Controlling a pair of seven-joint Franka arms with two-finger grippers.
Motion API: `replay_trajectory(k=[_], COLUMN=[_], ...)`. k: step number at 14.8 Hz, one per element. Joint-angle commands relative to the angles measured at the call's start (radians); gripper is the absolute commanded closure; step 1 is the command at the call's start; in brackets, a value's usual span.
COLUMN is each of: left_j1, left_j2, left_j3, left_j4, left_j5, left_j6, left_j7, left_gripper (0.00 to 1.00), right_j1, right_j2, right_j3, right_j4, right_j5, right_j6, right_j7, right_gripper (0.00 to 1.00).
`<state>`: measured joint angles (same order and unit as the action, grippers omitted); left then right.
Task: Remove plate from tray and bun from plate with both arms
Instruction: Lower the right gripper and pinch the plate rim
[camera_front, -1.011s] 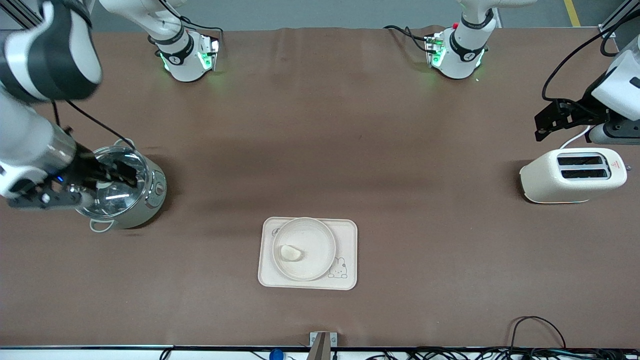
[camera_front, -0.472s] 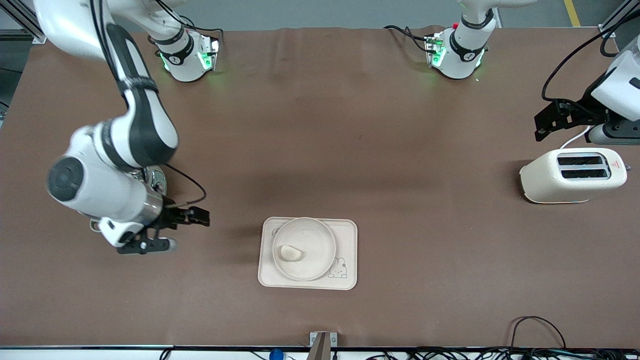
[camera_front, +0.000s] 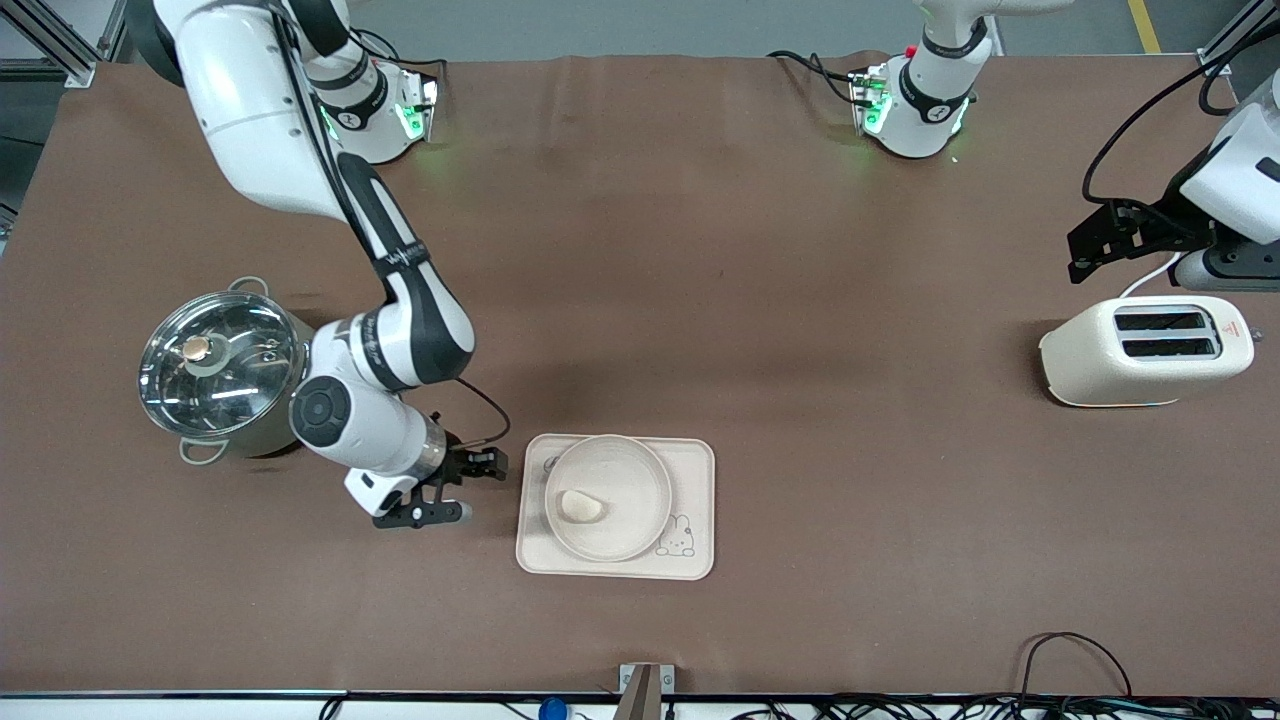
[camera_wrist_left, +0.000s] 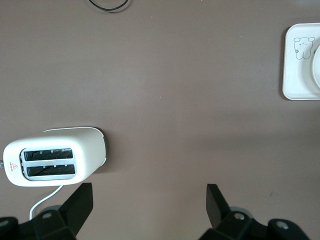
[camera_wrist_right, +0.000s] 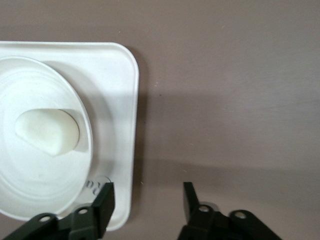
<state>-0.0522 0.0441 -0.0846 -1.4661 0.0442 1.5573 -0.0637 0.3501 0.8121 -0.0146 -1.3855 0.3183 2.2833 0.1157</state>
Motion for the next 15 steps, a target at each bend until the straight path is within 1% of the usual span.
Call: replay_trajectory(k=[1, 4, 6, 9, 13, 15], left_j1=[0.002, 0.000, 0.000, 0.000, 0.002, 0.002], left_j2=[0.005, 0.005, 0.005, 0.005, 0.005, 0.005], left_j3=[-0.004, -0.004, -0.004, -0.004, -0.004, -0.004], left_j4=[0.018, 0.018, 0.018, 0.018, 0.017, 0.017], left_j5=[0.017, 0.014, 0.014, 0.014, 0.014, 0.014], left_j6=[-0.019, -0.019, -0.019, -0.019, -0.019, -0.019], left_j7=[0.005, 0.005, 0.007, 0.007, 0.010, 0.010], left_gripper=[0.00, 0.00, 0.00, 0.00, 0.00, 0.00], right_j1=[-0.002, 0.012, 0.015, 0.023, 0.024, 0.036], right_j2=[0.094, 0.171, 0.176, 0.183, 0.194, 0.202], right_j3=[-0.001, -0.001, -0.001, -0.001, 0.013, 0.015], right_j4=[0.123, 0.209, 0.215, 0.220, 0.223, 0.221], right_j5=[0.120, 0.169, 0.206, 0.206, 0.206, 0.208], right_j6=[-0.010, -0.004, -0.004, 0.002, 0.016, 0.041], right_j7=[0.001, 0.004, 0.004, 0.004, 0.005, 0.005], right_gripper=[0.42, 0.46, 0.47, 0.50, 0.51, 0.53])
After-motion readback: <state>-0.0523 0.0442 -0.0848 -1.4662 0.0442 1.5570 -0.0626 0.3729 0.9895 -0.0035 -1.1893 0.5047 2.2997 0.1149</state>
